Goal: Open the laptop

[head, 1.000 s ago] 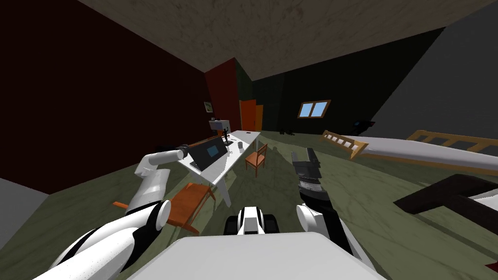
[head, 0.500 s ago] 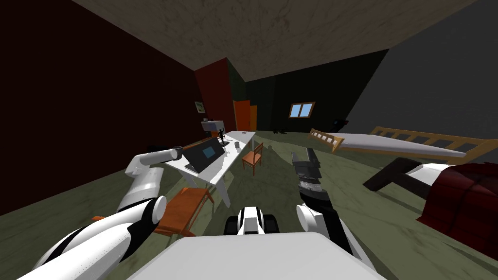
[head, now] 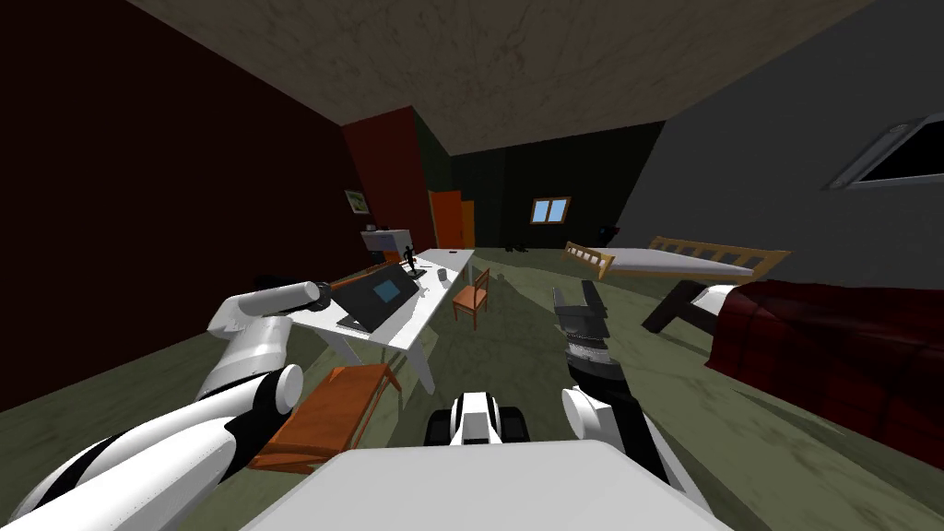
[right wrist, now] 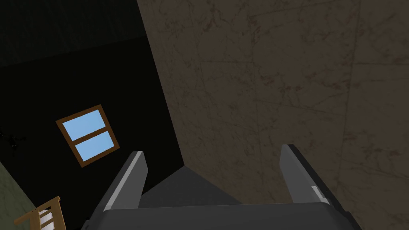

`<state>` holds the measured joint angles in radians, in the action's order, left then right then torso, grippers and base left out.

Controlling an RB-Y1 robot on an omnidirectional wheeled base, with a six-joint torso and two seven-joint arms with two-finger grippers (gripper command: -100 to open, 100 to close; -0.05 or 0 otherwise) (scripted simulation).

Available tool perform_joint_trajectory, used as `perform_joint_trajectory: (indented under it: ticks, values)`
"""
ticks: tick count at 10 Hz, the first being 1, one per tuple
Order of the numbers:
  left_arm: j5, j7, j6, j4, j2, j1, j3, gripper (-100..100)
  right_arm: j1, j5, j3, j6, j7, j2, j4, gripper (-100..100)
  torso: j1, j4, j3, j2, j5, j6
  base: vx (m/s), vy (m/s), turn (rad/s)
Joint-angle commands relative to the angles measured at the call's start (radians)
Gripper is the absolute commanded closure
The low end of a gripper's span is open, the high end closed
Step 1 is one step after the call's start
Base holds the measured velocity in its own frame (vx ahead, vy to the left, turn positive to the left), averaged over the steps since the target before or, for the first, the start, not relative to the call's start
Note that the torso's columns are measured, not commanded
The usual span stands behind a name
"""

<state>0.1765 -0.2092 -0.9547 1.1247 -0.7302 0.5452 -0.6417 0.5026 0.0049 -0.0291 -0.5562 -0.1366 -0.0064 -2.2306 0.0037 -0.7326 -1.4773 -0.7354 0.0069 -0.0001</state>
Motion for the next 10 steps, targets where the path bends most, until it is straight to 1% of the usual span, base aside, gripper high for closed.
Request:
perform_joint_trajectory:
  ticks: [1,2,3,4,5,6,7,8,9,10]
  values:
    - [0.000,0.023,-0.027,-0.065,-0.024,0.010,-0.028,100,0.000,0.000,0.000,0.000,0.000,0.000,0.000,0,-0.001,0.000,0.000,0.000,0.000,-0.002,-0.064,0.050,-0.235]
    - [0.000,0.023,-0.027,-0.083,-0.024,0.010,-0.028,100,0.000,0.000,0.000,0.000,0.000,0.000,0.000,0,-0.003,0.000,0.000,0.001,0.000,0.003,-0.060,0.049,-0.115]
    - [0.000,0.023,-0.027,-0.090,-0.024,0.010,-0.028,100,0.000,0.000,0.000,0.000,0.000,0.000,0.000,0,-0.003,0.000,-0.001,0.002,0.000,0.002,-0.024,0.027,0.002]
    - [0.002,0.037,-0.042,-0.130,-0.048,0.021,-0.048,100,0.000,0.000,0.000,0.000,0.000,0.000,0.000,0,-0.003,0.002,-0.001,0.002,0.001,0.000,-0.050,0.036,-0.178]
    - [0.002,0.037,-0.042,-0.139,-0.048,0.021,-0.048,100,0.000,0.000,0.000,0.000,0.000,0.000,0.000,0,-0.002,0.001,-0.001,0.002,0.001,0.005,-0.058,0.045,-0.143]
    - [0.003,0.051,-0.057,-0.166,-0.072,0.033,-0.069,100,0.000,0.000,0.000,0.000,0.000,0.000,0.000,0,-0.002,0.002,-0.001,0.002,0.002,0.004,-0.081,0.054,-0.227]
    - [0.003,0.051,-0.057,-0.187,-0.072,0.033,-0.069,100,0.000,0.000,0.000,0.000,0.000,0.000,0.000,0,-0.001,0.001,-0.001,0.002,0.001,0.007,-0.081,0.057,-0.147]
    - [-0.005,0.050,-0.032,-0.187,-0.085,0.050,-0.064,100,0.000,0.000,0.000,0.000,0.000,0.000,0.000,0,-0.001,0.003,-0.002,0.004,0.004,0.005,-0.036,0.022,-0.019]
    - [-0.009,0.081,-0.037,-0.220,-0.094,0.054,-0.077,100,0.000,0.000,0.000,0.000,0.000,0.000,0.000,0,-0.001,0.001,-0.003,0.006,0.001,0.002,-0.065,0.081,-0.187]
    - [-0.012,0.112,-0.046,-0.249,-0.101,0.054,-0.091,100,0.000,0.000,0.000,0.000,0.000,0.000,0.000,0,0.004,-0.001,-0.003,0.004,-0.001,0.005,-0.142,0.190,-0.345]
